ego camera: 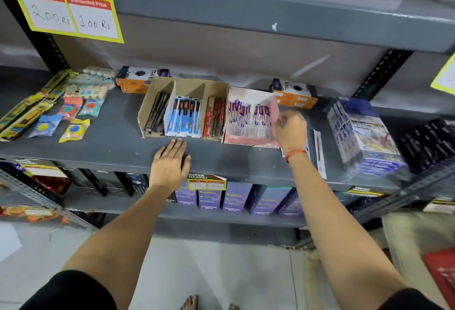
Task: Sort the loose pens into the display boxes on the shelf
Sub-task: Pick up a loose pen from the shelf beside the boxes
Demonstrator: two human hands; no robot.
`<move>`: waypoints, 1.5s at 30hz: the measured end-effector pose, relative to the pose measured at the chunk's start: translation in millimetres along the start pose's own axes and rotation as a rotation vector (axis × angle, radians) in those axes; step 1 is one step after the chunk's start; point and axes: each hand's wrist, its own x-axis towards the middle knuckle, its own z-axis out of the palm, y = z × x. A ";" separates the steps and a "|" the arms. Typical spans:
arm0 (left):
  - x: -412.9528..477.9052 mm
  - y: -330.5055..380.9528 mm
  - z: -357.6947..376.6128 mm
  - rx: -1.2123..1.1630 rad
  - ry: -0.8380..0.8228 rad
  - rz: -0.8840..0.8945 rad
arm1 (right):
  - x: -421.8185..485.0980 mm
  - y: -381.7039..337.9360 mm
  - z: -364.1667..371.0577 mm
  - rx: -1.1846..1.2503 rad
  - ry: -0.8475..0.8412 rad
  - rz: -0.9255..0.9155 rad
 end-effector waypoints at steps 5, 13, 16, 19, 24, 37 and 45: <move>-0.5 0.7 0.2 -0.001 0.007 0.004 | 1.7 57.0 -12.9 -0.091 -0.141 0.329; -0.3 0.3 0.1 0.013 -0.005 0.009 | -4.1 55.1 8.2 -0.024 -0.324 0.324; -0.4 -0.5 0.1 0.012 -0.002 0.015 | -4.0 46.8 12.1 -0.112 -0.317 0.293; 0.8 -0.4 -0.3 0.009 -0.003 0.013 | -1.4 43.0 13.1 -0.175 -0.290 0.274; 1.2 -2.2 0.3 0.016 -0.003 0.013 | 5.2 44.2 14.6 -0.160 -0.330 0.302; 0.7 0.6 -1.8 0.015 0.015 0.008 | -5.6 59.0 -0.1 -0.246 -0.215 0.278; 0.4 -0.1 -0.9 0.004 0.004 -0.005 | -1.7 68.2 4.7 -0.156 -0.247 0.287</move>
